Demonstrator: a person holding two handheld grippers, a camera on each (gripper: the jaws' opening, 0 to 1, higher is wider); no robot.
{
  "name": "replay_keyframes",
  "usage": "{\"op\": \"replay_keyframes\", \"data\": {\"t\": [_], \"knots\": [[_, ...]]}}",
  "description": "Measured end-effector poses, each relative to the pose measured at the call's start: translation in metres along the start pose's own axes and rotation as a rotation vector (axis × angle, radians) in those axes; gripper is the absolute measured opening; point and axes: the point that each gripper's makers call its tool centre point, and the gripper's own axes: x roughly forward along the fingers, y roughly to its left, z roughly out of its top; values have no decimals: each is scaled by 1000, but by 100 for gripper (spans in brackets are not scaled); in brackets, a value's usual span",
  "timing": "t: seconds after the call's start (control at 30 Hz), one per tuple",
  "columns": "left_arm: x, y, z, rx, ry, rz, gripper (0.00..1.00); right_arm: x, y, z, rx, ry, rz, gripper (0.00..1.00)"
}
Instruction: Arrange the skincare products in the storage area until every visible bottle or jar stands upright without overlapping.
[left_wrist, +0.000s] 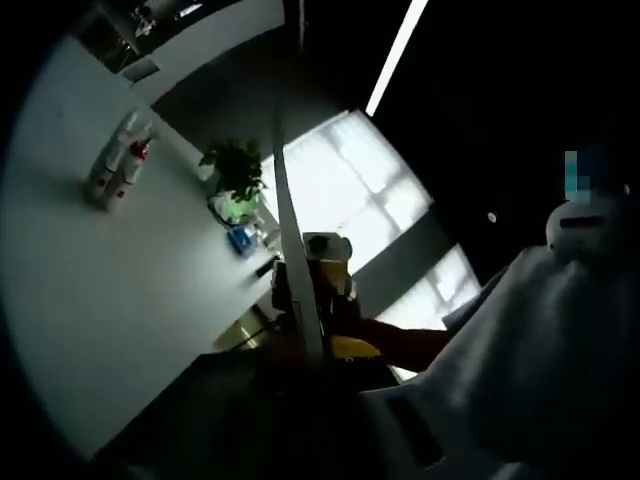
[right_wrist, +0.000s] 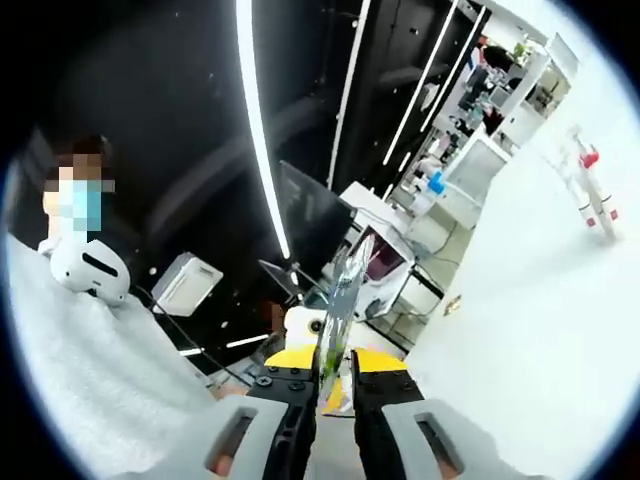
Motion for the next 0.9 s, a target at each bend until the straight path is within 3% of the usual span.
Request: {"op": "replay_keyframes", "data": {"t": [0.07, 0.2, 0.33, 0.47, 0.53, 0.7, 0.8, 0.9], "knots": [[-3, 1, 6, 5, -9, 4, 0, -2, -7, 0, -76, 19, -67, 6], [-11, 6, 18, 11, -30, 26, 0, -6, -18, 2, -282, 63, -216, 24], [-14, 9, 27, 11, -38, 41, 0, -9, -20, 0, -411, 100, -282, 32], [-17, 15, 34, 15, -44, 72, 0, -15, -33, 4, -488, 80, -356, 45], [-19, 17, 36, 15, -46, 82, 0, -21, -41, -4, -502, 137, -391, 44], [-23, 26, 38, 1, -32, 120, 0, -28, -51, -10, -567, 206, -494, 52], [-26, 26, 46, -16, -67, 109, 0, -29, -57, -13, -605, 225, -538, 58], [-29, 31, 54, -36, -93, 119, 0, -32, -70, -16, -676, 266, -601, 58]]}}
